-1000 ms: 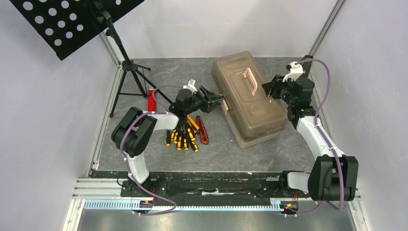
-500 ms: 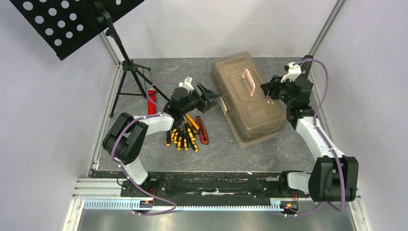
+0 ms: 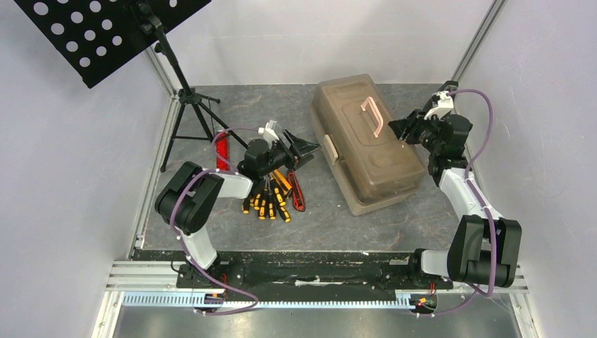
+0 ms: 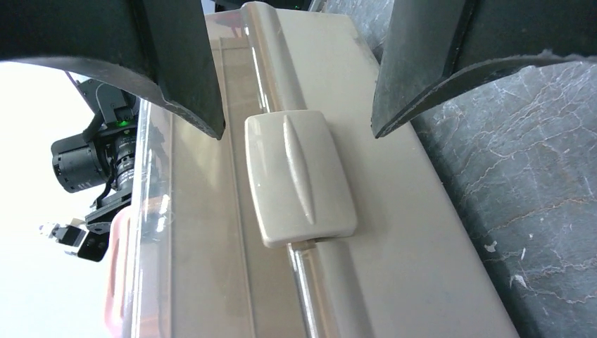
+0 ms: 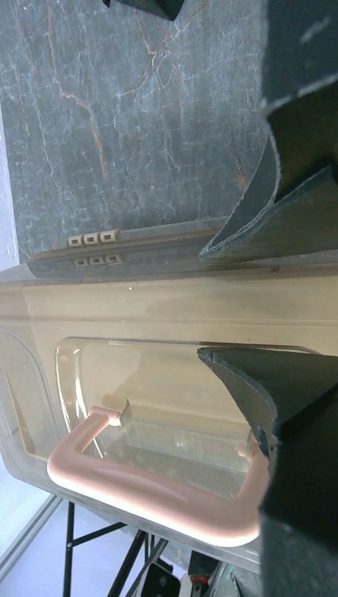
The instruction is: Pack the tool kit
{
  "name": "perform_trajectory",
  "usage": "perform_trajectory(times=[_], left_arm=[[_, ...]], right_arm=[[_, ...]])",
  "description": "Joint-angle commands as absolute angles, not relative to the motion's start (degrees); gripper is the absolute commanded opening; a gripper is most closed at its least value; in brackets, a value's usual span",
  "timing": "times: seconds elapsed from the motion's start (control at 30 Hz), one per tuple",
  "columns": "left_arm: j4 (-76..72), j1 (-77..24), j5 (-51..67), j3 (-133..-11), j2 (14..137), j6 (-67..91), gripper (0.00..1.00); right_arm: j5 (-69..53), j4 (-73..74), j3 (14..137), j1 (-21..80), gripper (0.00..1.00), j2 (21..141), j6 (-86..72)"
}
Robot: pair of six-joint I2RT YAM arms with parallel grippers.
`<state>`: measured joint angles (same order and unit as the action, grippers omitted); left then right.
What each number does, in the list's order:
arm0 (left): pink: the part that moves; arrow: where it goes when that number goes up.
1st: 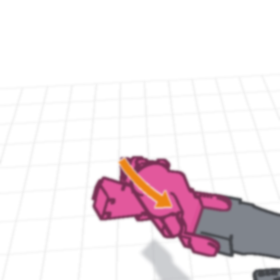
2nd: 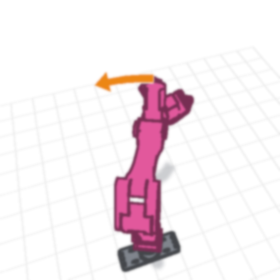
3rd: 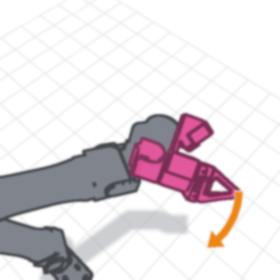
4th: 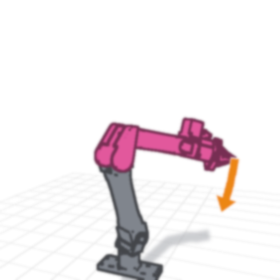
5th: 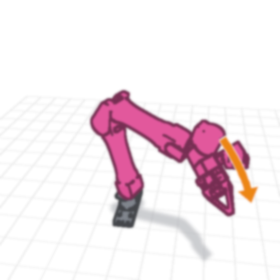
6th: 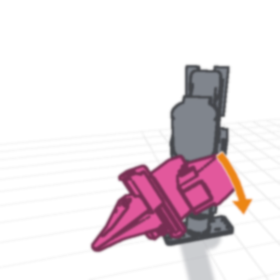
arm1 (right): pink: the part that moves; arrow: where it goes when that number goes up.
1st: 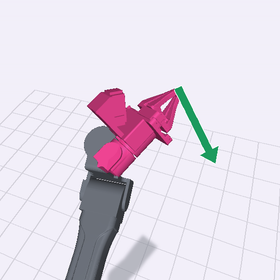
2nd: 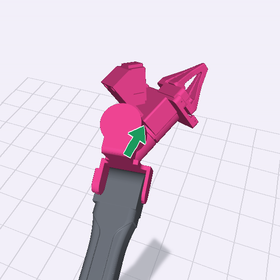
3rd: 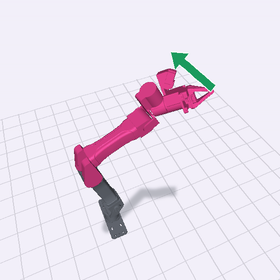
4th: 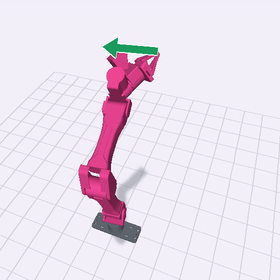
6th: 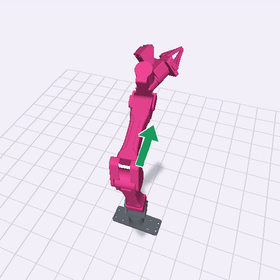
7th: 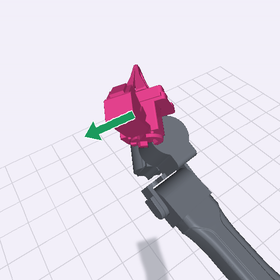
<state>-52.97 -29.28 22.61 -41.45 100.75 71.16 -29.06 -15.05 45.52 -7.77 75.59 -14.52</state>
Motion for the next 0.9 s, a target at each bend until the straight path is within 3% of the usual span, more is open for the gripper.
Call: perform_trajectory(times=[0.0,0.87], left_arm=[[-60.99,-29.40,24.43,-42.75,103.29,73.93,0.83],[-76.10,-32.16,23.91,-50.05,117.96,79.44,0.88]], right_arm=[[-26.40,3.25,40.24,-9.70,0.19,81.64,-12.83],[-26.59,2.91,39.81,-9.75,0.18,80.77,-12.34]])
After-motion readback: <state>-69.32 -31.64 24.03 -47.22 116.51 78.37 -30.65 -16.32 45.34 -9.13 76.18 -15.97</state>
